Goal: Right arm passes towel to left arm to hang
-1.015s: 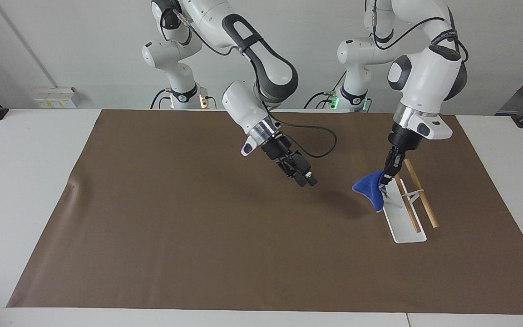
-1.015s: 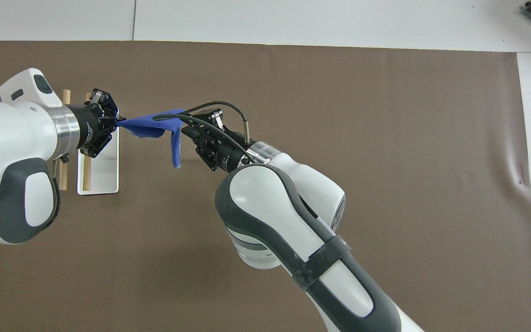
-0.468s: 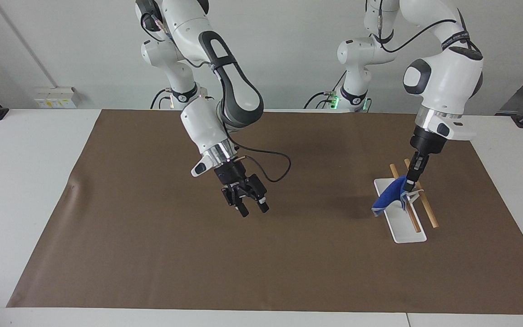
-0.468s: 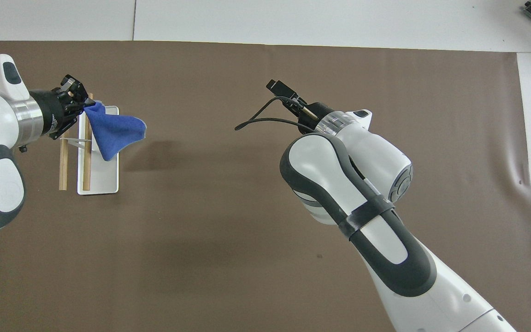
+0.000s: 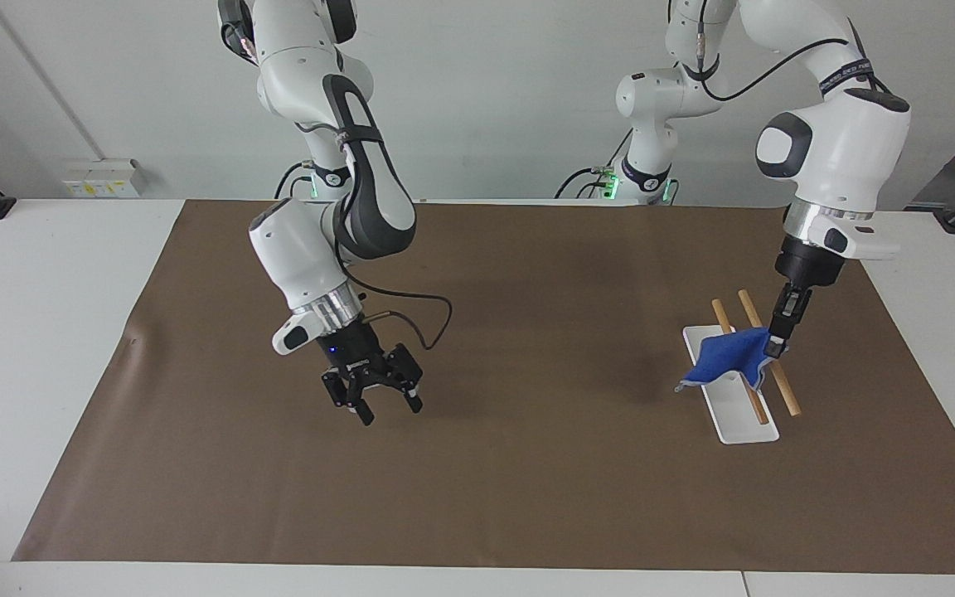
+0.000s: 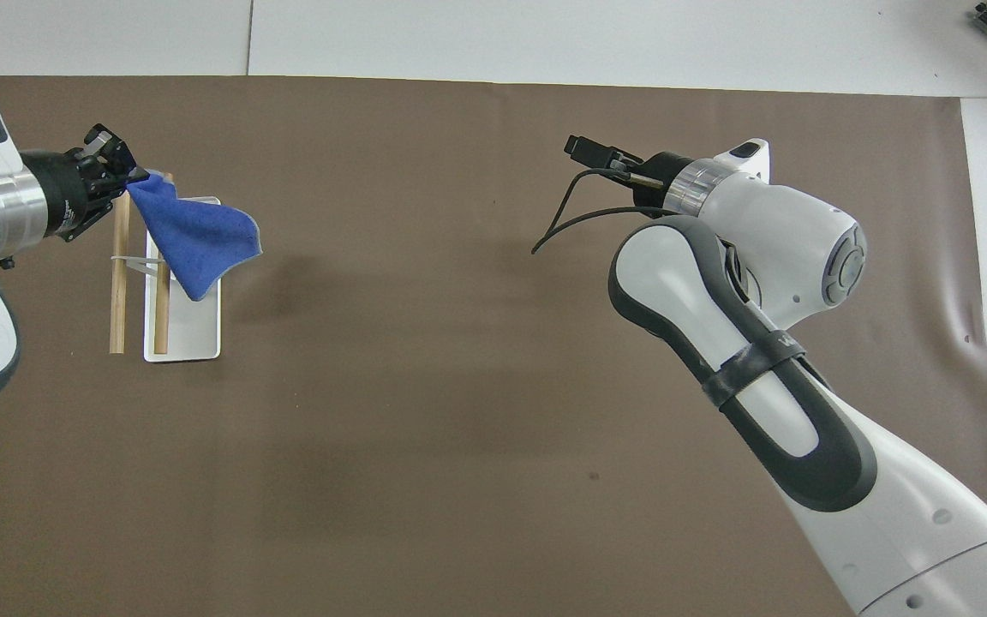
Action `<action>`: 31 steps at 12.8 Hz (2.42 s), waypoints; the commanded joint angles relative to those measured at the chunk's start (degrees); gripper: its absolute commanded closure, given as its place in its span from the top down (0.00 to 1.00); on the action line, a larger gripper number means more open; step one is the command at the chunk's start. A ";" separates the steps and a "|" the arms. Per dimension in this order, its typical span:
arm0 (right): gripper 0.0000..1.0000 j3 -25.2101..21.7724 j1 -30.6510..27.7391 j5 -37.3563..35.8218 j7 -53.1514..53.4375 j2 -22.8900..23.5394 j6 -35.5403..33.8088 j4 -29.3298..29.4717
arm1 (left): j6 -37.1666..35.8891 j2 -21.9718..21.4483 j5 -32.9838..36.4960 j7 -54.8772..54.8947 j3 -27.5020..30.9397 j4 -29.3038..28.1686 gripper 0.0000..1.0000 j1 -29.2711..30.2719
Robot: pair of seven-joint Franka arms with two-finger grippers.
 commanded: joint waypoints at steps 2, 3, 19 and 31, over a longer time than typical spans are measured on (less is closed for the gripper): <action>1.00 -3.95 -2.93 -14.43 -0.25 -5.46 -14.23 -0.29 | -0.21 0.95 -1.07 6.14 3.71 1.00 0.00 0.55; 1.00 -5.70 -3.02 -17.33 -0.16 -6.70 -18.62 0.58 | -0.39 0.87 -1.07 7.11 5.46 0.83 0.00 0.55; 1.00 -11.44 -8.64 -36.43 17.86 -22.00 -63.83 11.05 | -17.26 -1.85 -0.20 16.26 8.38 -0.58 0.00 1.51; 1.00 -10.73 -7.94 -40.57 17.07 -25.08 -61.02 5.33 | -9.55 -2.83 1.30 24.79 10.66 -9.27 0.00 2.04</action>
